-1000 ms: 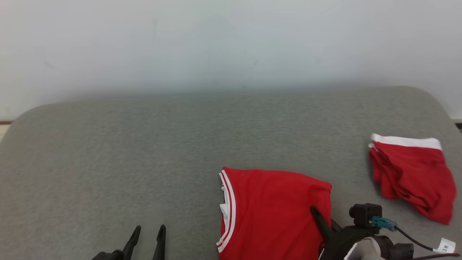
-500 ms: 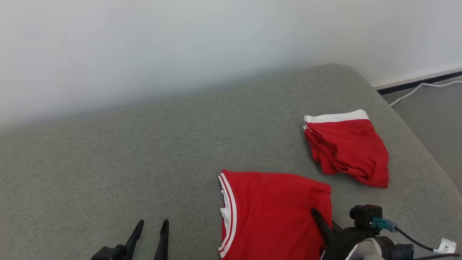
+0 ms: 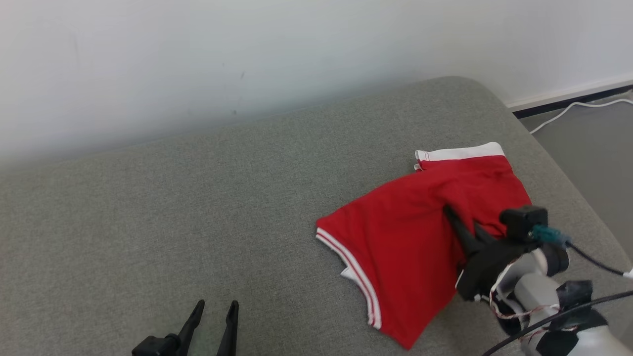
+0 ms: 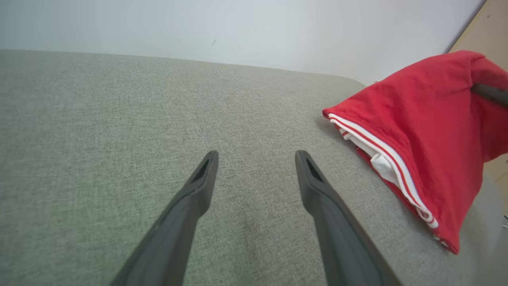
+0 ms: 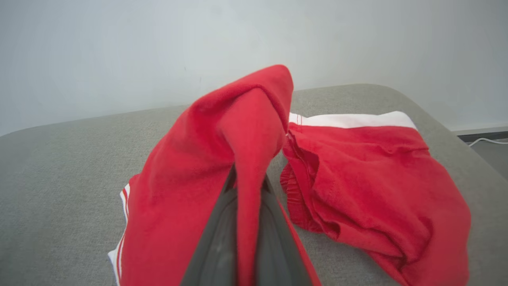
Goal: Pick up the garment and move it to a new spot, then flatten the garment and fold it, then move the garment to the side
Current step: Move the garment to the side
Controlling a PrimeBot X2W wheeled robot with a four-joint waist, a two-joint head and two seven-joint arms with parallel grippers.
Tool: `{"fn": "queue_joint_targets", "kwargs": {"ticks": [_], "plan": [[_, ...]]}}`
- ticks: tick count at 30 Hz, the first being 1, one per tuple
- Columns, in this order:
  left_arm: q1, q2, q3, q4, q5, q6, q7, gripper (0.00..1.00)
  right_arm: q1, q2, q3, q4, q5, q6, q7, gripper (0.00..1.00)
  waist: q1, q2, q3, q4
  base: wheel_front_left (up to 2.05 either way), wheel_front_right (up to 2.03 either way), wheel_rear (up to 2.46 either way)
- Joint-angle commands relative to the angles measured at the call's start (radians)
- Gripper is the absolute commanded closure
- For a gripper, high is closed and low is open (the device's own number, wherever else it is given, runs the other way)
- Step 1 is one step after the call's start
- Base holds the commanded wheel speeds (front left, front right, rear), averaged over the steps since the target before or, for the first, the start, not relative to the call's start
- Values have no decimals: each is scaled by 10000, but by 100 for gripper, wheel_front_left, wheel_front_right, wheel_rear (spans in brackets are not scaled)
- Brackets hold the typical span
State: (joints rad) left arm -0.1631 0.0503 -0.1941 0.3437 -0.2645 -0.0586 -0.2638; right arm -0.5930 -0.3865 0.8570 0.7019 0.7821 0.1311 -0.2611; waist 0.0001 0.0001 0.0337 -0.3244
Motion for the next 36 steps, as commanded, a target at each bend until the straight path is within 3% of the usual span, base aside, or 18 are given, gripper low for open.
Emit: {"fn": "queue_joint_targets", "kwargs": {"ticks": [1, 12, 20, 21, 22, 27, 33, 36], "plan": [[165, 7, 32, 61, 18, 15, -6, 0, -325, -195, -77, -63, -141, -9, -46, 100, -1, -1, 28, 25, 0, 0, 0], [174, 10, -354, 263, -37, -87, -6, 0, -1963, -1583, -470, 611, -293, -9, -24, 100, -1, -1, 229, 415, 0, 0, 0], [-212, 8, -414, 306, 318, -205, -6, 0, -2504, -1869, -988, 2999, -233, -9, 43, 100, -1, -1, 585, 947, 0, 0, 0], [-234, 11, -415, 310, 381, -226, -6, 0, -2647, -1890, -1066, 3364, -473, -9, 3, 55, -1, -1, 620, 1014, 0, 0, 0], [-246, 11, -447, 345, 613, -226, -6, 0, -2821, -1855, -1190, 3798, -753, -9, -29, 0, -1, -1, 643, 1081, 0, 0, 0], [-92, 10, -374, 495, 796, -134, -6, 0, -3216, -1556, -3015, 4191, -2565, -7, -36, 0, -1, -1, 591, 1217, 0, 0, 0], [68, 13, -326, 458, 677, -89, -6, 0, -2420, -1059, -5857, 3745, -5236, -7, -41, 0, -1, -1, 310, 1379, 0, 0, 0], [65, 8, -281, 421, 653, -51, -6, 0, -2044, -786, -6652, 3372, -6008, -7, -42, 0, -1, -1, 235, 1407, 0, 0, 0]]}}
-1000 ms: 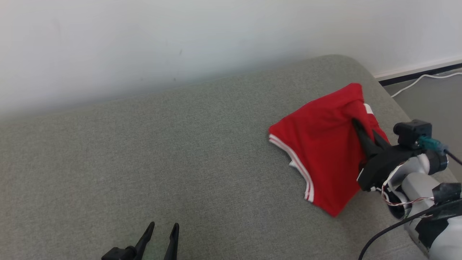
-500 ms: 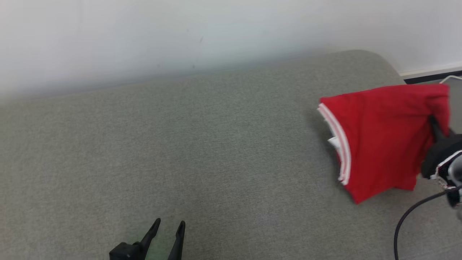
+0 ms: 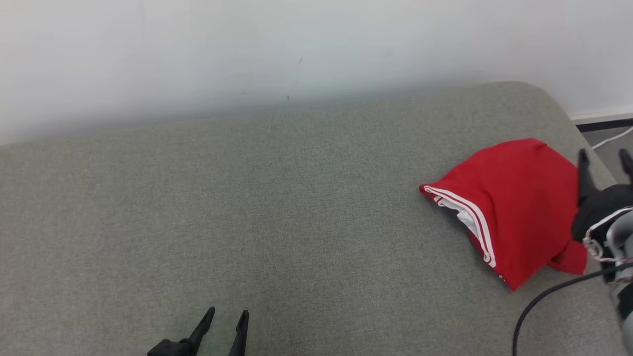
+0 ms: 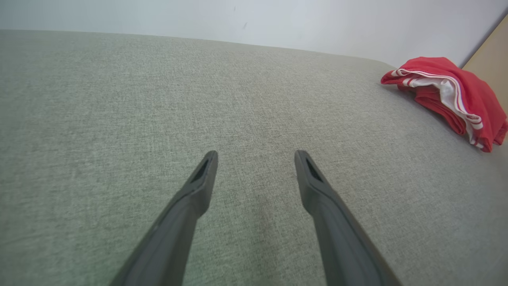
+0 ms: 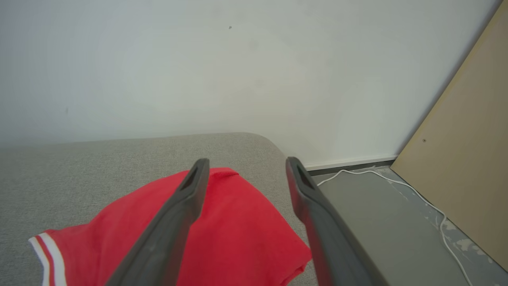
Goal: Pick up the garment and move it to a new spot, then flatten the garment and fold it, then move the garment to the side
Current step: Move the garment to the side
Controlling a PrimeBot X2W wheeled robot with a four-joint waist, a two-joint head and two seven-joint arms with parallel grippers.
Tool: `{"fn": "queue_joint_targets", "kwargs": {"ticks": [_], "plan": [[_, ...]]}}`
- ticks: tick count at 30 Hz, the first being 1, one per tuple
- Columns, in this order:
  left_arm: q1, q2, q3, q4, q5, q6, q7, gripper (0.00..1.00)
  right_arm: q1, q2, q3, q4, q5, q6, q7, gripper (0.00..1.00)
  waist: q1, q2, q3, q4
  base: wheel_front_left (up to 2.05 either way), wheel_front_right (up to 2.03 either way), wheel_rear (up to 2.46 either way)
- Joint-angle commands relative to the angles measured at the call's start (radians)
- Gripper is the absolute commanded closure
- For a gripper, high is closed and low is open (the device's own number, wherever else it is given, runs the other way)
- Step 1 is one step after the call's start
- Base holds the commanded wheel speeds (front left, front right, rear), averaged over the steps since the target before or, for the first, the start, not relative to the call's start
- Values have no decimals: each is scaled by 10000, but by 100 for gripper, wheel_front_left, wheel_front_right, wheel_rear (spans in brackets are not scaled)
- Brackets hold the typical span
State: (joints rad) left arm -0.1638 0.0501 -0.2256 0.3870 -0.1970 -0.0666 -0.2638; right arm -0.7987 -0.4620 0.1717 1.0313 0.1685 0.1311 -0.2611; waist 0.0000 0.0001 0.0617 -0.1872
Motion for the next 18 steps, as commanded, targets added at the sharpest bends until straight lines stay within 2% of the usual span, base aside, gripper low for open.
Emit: {"fn": "queue_joint_targets", "kwargs": {"ticks": [1, 5, 7, 8, 11, 18], "plan": [[102, 12, 65, -33, -22, 54, -6, 0, 226, 135, -153, -152, -203, -7, -42, 0, 0, -1, -74, 44, 0, 0, 0], [226, 15, 147, -67, -36, 150, -6, 0, 1077, 936, -1145, -1271, -1202, -7, -43, 0, 0, -1, -216, 101, 0, 0, 0], [265, 9, 272, -92, -7, 220, -5, 0, 1697, 1464, -1314, -2176, -1609, -7, -43, 0, 0, -1, -296, 165, 0, 0, 0], [265, 9, 272, -92, -7, 220, -5, 0, 1697, 1464, -1314, -2176, -1609, -7, -43, 0, 0, -1, -296, 165, 0, 0, 0], [268, 13, 442, -138, 79, 361, -5, 0, 2505, 1989, -1076, -3447, -1518, -7, -45, 0, 0, -1, -406, 316, 0, 0, 0], [449, 15, 779, -245, 266, 697, -5, 0, 3899, 2478, -400, -5238, -944, -7, -44, 0, 0, -1, -616, 828, 0, 0, 0]]}}
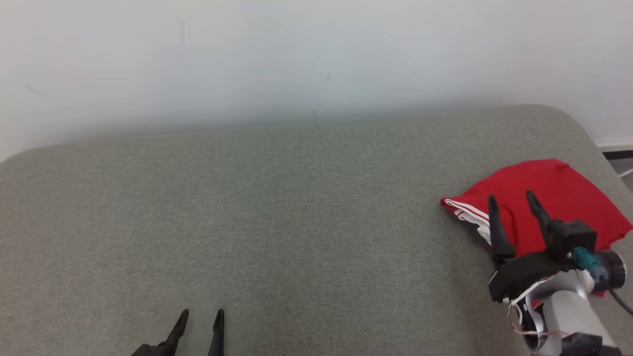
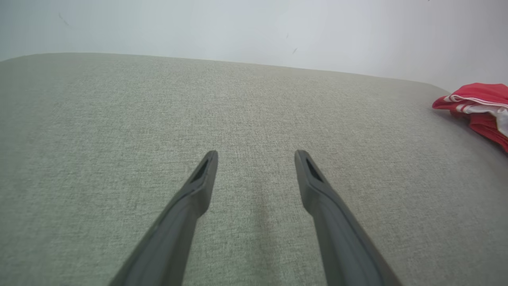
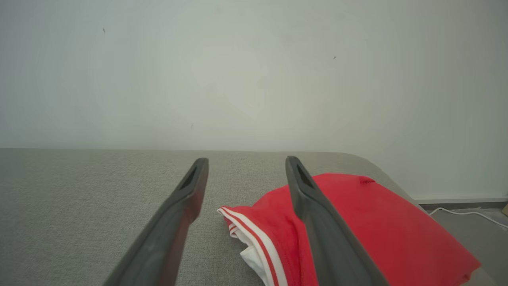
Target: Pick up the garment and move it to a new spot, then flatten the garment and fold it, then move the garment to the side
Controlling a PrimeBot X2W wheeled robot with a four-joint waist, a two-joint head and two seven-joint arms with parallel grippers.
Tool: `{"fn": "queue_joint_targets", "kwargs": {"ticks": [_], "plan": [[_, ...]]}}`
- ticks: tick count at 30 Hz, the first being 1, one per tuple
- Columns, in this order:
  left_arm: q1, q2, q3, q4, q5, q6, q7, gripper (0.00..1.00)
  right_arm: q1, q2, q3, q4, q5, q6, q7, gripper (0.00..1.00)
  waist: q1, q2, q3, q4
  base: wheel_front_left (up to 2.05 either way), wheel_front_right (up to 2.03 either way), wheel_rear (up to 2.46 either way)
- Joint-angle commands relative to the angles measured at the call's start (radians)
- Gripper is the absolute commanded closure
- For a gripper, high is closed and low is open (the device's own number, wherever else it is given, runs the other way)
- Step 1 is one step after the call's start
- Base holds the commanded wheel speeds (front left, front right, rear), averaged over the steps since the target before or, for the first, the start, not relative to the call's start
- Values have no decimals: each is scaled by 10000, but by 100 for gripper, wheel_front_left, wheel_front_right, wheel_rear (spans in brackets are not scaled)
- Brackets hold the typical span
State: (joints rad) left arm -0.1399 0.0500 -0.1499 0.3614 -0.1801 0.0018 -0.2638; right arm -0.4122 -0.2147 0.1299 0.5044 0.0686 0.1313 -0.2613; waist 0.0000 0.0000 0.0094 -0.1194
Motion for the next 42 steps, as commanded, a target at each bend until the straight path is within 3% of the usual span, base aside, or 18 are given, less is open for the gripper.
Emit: {"fn": "queue_joint_targets", "kwargs": {"ticks": [1, 7, 17, 42], "plan": [[226, 12, 67, 7, 157, 42, -5, 0, 212, 74, 66, -157, 89, -9, -42, 0, 0, 0, -123, 241, 0, 0, 0], [281, 9, 473, -59, 394, 173, -5, 0, 973, 433, 83, -913, 234, -9, -42, 0, 0, 0, -282, 724, 0, 0, 0], [535, 9, 1069, -260, 715, 293, -5, 0, 2027, 846, 34, -1093, 148, -9, -43, 0, 0, 0, -594, 1234, 0, 0, 0], [928, 11, 1501, -442, 888, 121, -5, 0, 2885, 1190, 69, -860, 66, -9, -43, 0, 0, 0, -1022, 954, 0, 0, 0]]}}
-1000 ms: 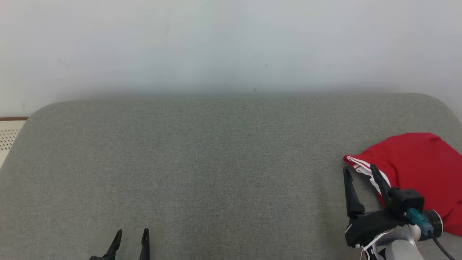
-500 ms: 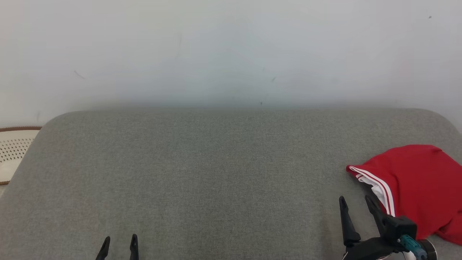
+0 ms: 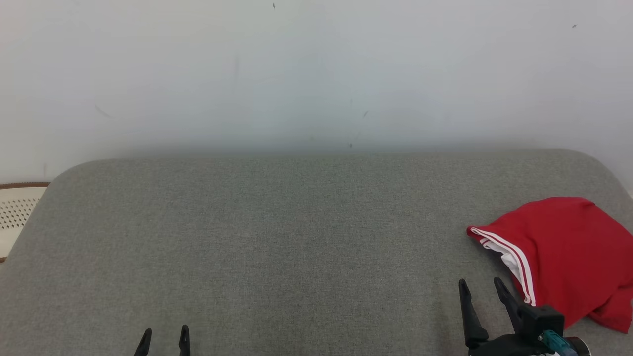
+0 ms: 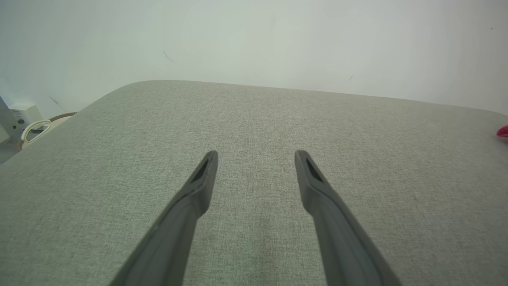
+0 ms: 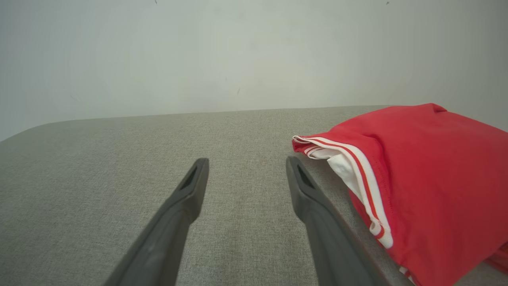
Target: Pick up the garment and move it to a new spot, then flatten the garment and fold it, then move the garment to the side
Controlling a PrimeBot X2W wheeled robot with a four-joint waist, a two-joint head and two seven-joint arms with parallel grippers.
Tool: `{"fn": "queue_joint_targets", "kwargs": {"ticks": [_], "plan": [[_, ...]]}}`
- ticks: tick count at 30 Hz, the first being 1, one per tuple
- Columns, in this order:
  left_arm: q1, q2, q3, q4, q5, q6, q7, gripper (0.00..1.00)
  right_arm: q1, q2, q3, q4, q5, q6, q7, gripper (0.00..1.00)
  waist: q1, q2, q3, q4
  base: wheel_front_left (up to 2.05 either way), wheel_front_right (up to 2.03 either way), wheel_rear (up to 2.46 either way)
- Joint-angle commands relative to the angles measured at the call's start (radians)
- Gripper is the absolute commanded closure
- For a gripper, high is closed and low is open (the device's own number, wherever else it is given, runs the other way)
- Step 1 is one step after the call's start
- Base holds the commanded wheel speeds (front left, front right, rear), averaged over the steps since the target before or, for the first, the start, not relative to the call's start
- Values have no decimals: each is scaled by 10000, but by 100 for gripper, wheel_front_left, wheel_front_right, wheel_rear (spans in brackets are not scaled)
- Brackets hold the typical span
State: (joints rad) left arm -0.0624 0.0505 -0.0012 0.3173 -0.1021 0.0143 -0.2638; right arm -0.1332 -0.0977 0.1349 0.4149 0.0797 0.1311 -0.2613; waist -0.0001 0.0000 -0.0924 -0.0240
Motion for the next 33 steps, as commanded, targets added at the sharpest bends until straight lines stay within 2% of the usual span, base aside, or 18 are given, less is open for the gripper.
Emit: {"fn": "queue_joint_targets", "kwargs": {"ticks": [1, 4, 5, 10, 23, 33], "plan": [[180, 6, 14, -22, 86, -10, -5, 0, 107, 9, 18, 49, -38, -8, -43, 0, 1, 0, -9, -4, 0, 0, 0], [211, 6, -9, -179, -150, -212, -5, 0, 119, -13, 12, 69, -22, -8, -43, 0, 1, 0, -16, 3, 0, 0, 0], [28, -10, -40, -117, -127, -222, 0, 100, 29, 0, -8, 88, 4, 2, 10, 100, 1, 0, -17, 0, 0, 0, 0], [151, -23, -4, 255, -299, -233, 157, 100, 310, 19, -66, 424, 194, 0, 133, 100, 1, 0, -11, 1, 0, 0, 0], [238, -17, 214, -115, -2923, -448, 863, 100, 579, 98, -441, -249, 2871, -1, 696, 100, 1, 0, 87, 27, 0, 0, 0], [306, -12, 327, -373, -4511, -578, 1264, 100, 748, 148, -655, -669, 4500, -1, 1023, 100, 1, 0, 156, 44, 0, 0, 0]]}}
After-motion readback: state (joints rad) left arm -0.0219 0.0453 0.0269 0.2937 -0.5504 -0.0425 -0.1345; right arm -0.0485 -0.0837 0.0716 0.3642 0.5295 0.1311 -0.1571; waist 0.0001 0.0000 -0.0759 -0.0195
